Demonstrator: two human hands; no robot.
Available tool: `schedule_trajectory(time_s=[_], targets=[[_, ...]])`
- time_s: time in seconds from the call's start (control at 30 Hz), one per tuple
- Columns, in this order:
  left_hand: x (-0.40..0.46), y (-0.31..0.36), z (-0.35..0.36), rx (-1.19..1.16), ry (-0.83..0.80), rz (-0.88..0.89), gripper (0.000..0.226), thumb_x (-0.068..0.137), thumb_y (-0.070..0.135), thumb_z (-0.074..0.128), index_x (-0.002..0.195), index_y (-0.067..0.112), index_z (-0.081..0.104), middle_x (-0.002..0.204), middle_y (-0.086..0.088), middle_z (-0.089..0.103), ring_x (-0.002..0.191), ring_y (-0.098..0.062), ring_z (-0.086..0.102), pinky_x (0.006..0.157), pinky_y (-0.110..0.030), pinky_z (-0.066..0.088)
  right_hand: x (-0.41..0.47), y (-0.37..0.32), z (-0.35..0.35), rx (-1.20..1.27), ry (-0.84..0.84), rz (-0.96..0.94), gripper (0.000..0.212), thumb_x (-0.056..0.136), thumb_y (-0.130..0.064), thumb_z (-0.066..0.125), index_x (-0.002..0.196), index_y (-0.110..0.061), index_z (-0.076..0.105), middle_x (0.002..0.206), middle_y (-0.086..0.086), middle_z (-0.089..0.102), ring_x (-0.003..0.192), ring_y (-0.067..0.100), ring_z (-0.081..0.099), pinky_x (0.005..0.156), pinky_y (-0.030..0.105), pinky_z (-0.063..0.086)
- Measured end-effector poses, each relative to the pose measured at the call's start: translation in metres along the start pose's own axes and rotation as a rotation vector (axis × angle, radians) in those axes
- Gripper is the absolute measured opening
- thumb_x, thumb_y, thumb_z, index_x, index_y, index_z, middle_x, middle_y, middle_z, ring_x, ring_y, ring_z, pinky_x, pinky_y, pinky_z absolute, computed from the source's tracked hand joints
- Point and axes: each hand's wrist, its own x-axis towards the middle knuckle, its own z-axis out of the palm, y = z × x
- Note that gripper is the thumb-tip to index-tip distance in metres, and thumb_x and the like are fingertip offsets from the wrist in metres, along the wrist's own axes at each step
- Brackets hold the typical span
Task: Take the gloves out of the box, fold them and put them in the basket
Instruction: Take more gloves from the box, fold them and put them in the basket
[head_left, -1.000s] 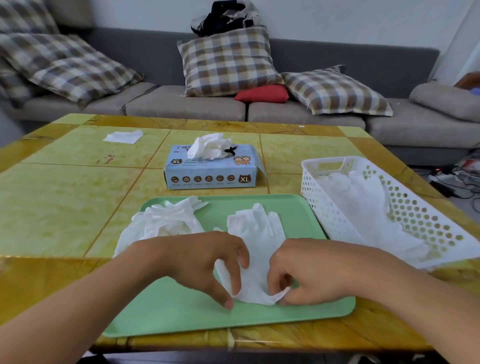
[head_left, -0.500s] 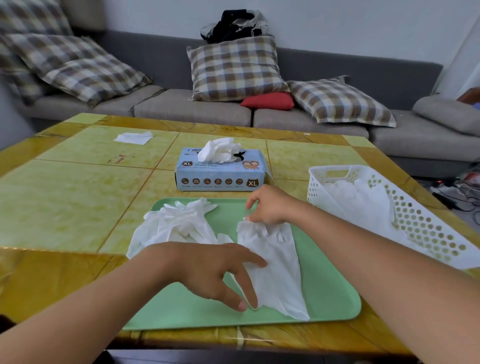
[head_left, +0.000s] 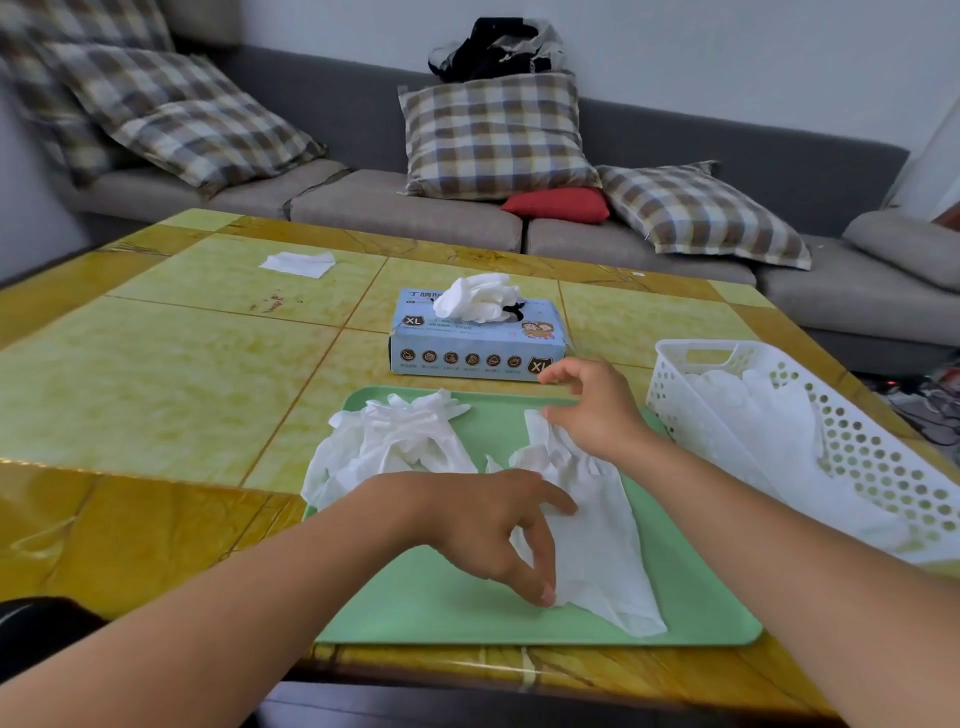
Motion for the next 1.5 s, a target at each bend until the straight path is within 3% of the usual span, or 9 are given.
schedule_trajectory(time_s=[0.2,0.4,0.6,0.77,0.87,1.0,1.3,1.4,1.5], targets=[[-0.003,0.002,-0.001,0.014,0.012,0.025,0.016,0.091,0.043,0.07,0.103,0.036,0.077,0.161,0.018,0.025,0.149,-0.005,0.013,0.122,-0.034,0.017,-0.007,-0.024,-0.002,-0.398,-0.53,-0.129,0.015,0.081,-0.026,0.084,0.087,-0.014,0.078,0.08,-0.004,0.072,0.076,0.013,0.067,0.068,0.028,0.053],[-0.004,-0.001,0.0,0.033,0.024,0.029,0.017,0.091,0.043,0.069,0.105,0.036,0.077,0.161,0.019,0.024,0.148,-0.002,0.013,0.123,-0.035,0.015,-0.011,-0.021,0.002,-0.283,-0.289,-0.181,0.013,0.078,-0.008,0.078,0.074,-0.019,0.073,0.077,-0.001,0.072,0.062,0.003,0.06,0.061,0.024,0.044],[-0.013,-0.002,-0.011,0.075,0.07,0.083,0.013,0.092,0.043,0.069,0.1,0.037,0.077,0.156,0.021,0.038,0.147,-0.003,0.026,0.121,-0.032,0.021,-0.024,-0.014,0.011,-0.224,-0.086,-0.062,0.039,0.088,-0.022,0.076,0.123,-0.02,0.057,0.119,-0.005,0.048,0.091,0.012,0.051,0.085,0.027,0.041],[-0.056,-0.028,-0.065,-0.014,0.623,0.008,0.014,0.083,0.036,0.08,0.088,0.024,0.079,0.095,0.01,0.076,0.091,-0.009,0.07,0.085,-0.031,0.056,-0.037,-0.042,0.02,-0.043,-0.27,-0.116,0.021,0.079,-0.028,0.086,0.089,-0.011,0.076,0.078,-0.009,0.07,0.068,0.001,0.062,0.067,0.023,0.047],[-0.073,-0.061,-0.073,0.177,0.59,-0.274,0.077,0.068,0.049,0.088,0.135,0.032,0.055,0.135,0.014,0.056,0.123,-0.009,0.053,0.102,-0.027,0.043,-0.04,-0.06,0.042,-0.164,-0.323,-0.138,0.033,0.077,-0.033,0.086,0.085,-0.003,0.075,0.085,0.008,0.074,0.077,0.02,0.067,0.074,0.038,0.054],[-0.069,-0.085,-0.062,0.189,0.276,-0.465,0.111,0.057,0.051,0.094,0.146,0.034,0.03,0.13,0.015,0.052,0.118,-0.013,0.052,0.099,-0.029,0.044,-0.027,-0.098,0.037,0.105,-0.285,-0.152,0.007,0.083,-0.021,0.083,0.081,-0.016,0.078,0.072,-0.013,0.071,0.063,-0.005,0.061,0.066,0.013,0.046],[-0.064,-0.091,-0.063,0.148,0.393,-0.454,0.084,0.077,0.051,0.081,0.148,0.028,0.043,0.146,0.007,0.051,0.127,-0.02,0.052,0.107,-0.036,0.044,-0.008,-0.136,-0.018,0.972,-0.348,0.093,0.01,0.102,-0.022,0.058,0.099,-0.017,0.066,0.088,0.0,0.069,0.069,0.016,0.063,0.06,0.031,0.05],[-0.062,-0.084,-0.062,0.208,0.323,-0.473,0.075,0.084,0.052,0.074,0.149,0.032,0.042,0.15,0.006,0.047,0.13,-0.018,0.05,0.108,-0.036,0.042,-0.007,-0.126,-0.042,1.208,-0.304,0.188,0.034,0.105,-0.026,0.049,0.132,-0.009,0.063,0.125,0.004,0.069,0.101,0.022,0.066,0.083,0.033,0.054],[-0.069,-0.071,-0.067,0.158,0.382,-0.397,0.112,0.067,0.062,0.084,0.156,0.034,0.022,0.162,0.01,0.026,0.145,-0.015,0.032,0.118,-0.037,0.031,-0.02,-0.106,-0.062,1.217,-0.348,0.28,0.038,0.106,-0.027,0.044,0.135,-0.01,0.062,0.136,0.009,0.064,0.121,0.023,0.064,0.104,0.037,0.048]])
